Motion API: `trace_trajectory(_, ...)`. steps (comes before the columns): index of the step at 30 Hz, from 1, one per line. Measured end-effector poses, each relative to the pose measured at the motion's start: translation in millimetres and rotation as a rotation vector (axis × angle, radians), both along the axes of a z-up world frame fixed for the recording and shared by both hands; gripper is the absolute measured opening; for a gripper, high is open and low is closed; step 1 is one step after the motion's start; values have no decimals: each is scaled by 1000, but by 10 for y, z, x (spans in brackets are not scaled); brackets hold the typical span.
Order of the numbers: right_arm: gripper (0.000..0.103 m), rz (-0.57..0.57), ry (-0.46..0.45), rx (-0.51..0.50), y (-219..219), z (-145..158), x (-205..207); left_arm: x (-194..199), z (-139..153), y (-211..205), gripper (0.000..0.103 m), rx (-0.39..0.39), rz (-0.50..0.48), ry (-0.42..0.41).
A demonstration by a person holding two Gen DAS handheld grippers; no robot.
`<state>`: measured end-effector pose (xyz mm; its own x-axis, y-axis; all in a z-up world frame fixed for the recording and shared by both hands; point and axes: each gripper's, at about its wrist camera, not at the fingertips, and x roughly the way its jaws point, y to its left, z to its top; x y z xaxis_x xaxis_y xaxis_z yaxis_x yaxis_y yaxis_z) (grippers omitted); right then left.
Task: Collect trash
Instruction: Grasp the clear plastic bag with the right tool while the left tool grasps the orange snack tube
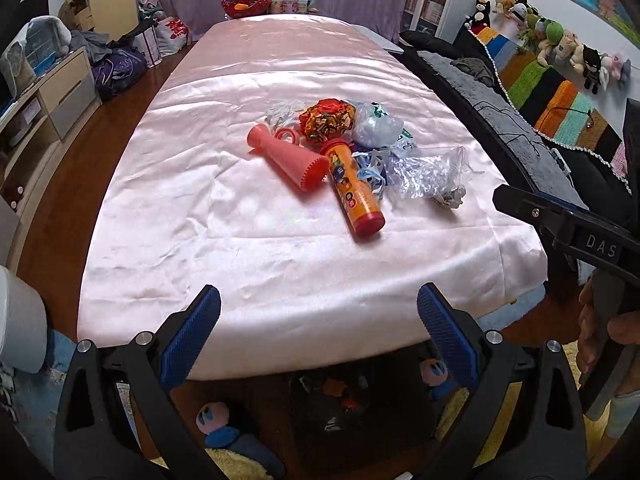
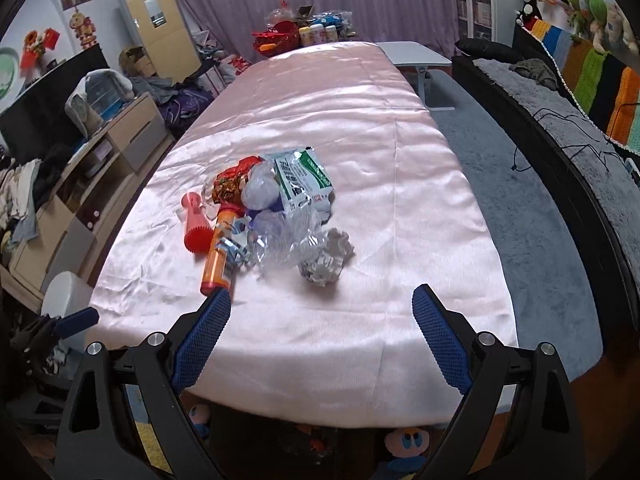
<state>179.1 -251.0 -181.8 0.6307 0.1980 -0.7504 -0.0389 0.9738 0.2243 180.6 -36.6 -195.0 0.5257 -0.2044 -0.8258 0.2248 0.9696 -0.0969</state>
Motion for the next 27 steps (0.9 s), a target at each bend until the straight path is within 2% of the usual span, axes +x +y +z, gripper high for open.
trace_trajectory(4, 63, 37, 8, -5, 69, -14, 225, 197, -58, -118, 93, -13, -18, 16)
trace_trajectory(7, 54, 59, 19, -18, 129, -45, 367, 344, -107, -180, 90, -32, -25, 28)
trace_trajectory(12, 51, 68, 36, -25, 164, -124, 507, 575, -236, -278, 80, -37, -37, 57)
trace_trajectory(17, 40, 89, 48, -25, 184, -178, 590, 756, -388, -370, 69, -34, -45, 88)
trace_trajectory(18, 35, 95, 50, -28, 197, -186, 600, 779, -411, -392, 65, -32, -49, 93)
trace_trajectory(20, 34, 102, 51, -30, 205, -198, 618, 810, -452, -424, 58, -34, -59, 100)
trace_trajectory(22, 32, 105, 46, -33, 217, -193, 620, 854, -490, -433, 46, -37, -60, 108)
trace_trajectory(23, 31, 106, 43, -35, 220, -188, 624, 864, -496, -429, 45, -39, -60, 104)
trace_trajectory(25, 30, 112, 36, -44, 234, -174, 621, 888, -501, -427, 31, -38, -61, 100)
trace_trajectory(27, 29, 116, 32, -52, 244, -167, 627, 907, -502, -405, 29, -47, -63, 101)
